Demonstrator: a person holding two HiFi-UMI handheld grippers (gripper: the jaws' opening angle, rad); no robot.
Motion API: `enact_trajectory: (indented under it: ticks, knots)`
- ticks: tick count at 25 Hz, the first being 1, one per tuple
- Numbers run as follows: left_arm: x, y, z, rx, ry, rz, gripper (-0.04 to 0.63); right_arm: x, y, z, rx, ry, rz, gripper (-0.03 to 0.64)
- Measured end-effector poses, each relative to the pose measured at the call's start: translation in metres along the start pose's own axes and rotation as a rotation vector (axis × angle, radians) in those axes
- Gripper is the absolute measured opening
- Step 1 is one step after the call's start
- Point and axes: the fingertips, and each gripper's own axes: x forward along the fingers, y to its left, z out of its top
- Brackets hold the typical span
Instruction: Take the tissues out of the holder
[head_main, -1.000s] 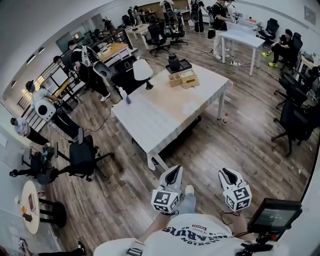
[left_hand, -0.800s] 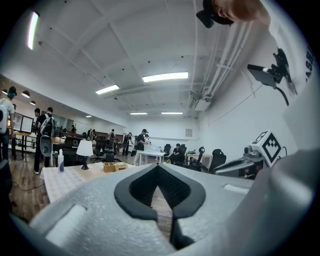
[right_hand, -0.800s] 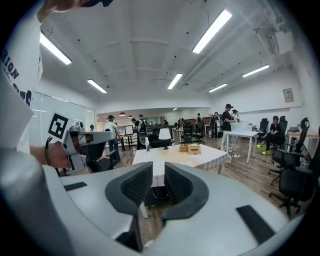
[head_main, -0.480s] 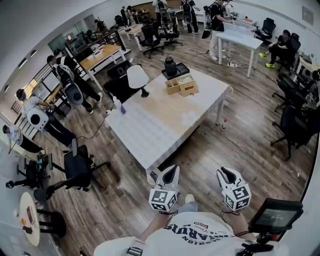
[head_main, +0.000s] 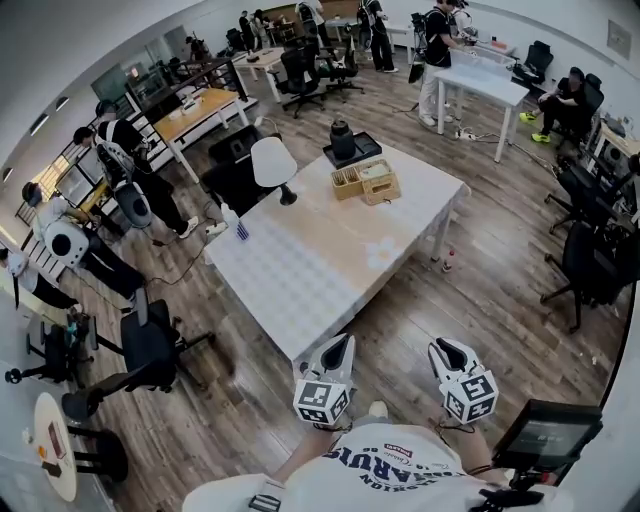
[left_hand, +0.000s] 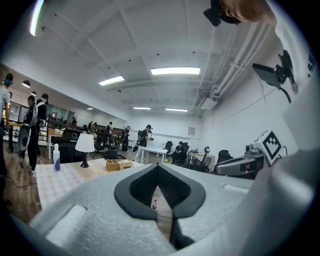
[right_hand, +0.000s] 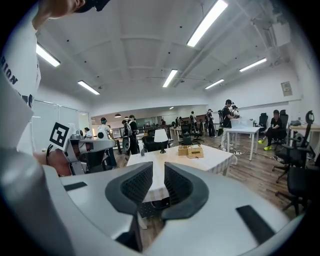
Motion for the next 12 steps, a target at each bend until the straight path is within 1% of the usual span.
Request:
enact_trajectory:
  ticks: [10,12]
  knots:
    - [0.031,0.039,0.006,-0.002,0.005,-0.026,0.003,0.056,-0.006,0.024,-0.006,-0.005,0.003,0.061]
    - [0.036,0.047,0.004,-0.002,0.006,-0.030,0.003,0.066,-0.006,0.024,-0.004,0.000,0.004,0.061]
